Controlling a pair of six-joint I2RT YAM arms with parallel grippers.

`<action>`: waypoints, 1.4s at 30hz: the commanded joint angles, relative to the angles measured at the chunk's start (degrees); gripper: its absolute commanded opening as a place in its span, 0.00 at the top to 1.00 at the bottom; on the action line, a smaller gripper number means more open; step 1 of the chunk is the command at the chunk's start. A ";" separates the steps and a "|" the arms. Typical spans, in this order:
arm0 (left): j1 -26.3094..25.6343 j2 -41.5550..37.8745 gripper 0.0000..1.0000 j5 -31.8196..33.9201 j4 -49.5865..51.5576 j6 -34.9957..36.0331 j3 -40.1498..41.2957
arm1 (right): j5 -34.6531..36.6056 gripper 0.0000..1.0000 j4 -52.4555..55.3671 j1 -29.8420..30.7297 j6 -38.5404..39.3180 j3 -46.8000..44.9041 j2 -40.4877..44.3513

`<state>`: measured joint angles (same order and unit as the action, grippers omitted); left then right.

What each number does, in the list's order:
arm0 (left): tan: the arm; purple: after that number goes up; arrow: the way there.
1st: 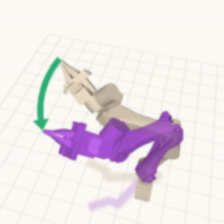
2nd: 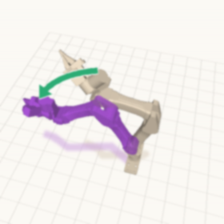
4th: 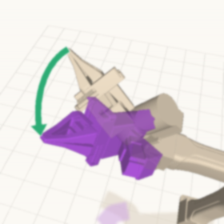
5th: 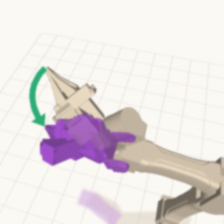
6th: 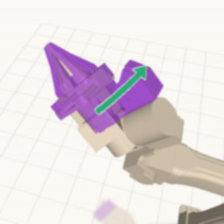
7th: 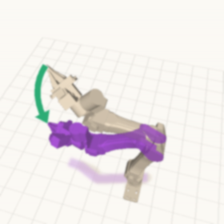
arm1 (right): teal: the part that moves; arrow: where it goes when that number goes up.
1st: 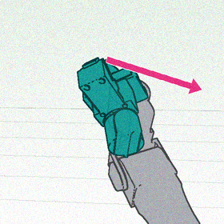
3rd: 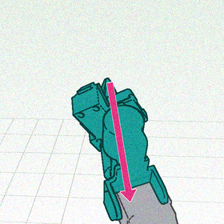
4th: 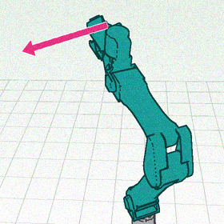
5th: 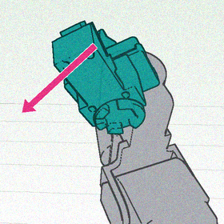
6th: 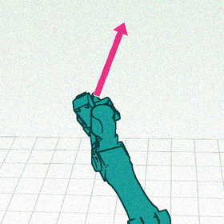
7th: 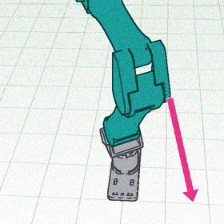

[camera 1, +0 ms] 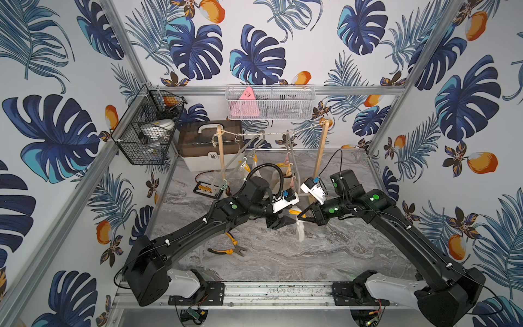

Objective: Clip the gloves onto a hanger to dry
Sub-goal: Pick up the glove from the center of the board.

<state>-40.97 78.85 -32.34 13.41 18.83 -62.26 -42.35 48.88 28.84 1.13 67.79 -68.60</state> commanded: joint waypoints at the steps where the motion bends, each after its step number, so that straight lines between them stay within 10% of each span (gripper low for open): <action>1: 0.01 0.40 0.57 -0.52 2.15 1.64 -1.12 | -3.82 1.00 1.24 0.08 2.43 1.05 -0.83; 26: -0.38 -4.64 0.33 7.06 5.50 9.83 -2.74 | -7.92 1.00 8.83 0.09 8.69 4.95 -6.08; 38: -1.32 -2.51 0.89 2.35 9.83 9.03 -6.09 | -5.45 1.00 7.44 -0.15 8.30 5.28 -5.87; 42: -1.32 -2.14 1.00 2.95 11.94 7.74 -6.65 | -1.94 0.74 4.55 -0.83 6.73 4.06 -3.96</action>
<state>-42.35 76.55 -28.51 23.51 27.05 -68.34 -47.13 55.59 28.27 8.56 72.40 -73.63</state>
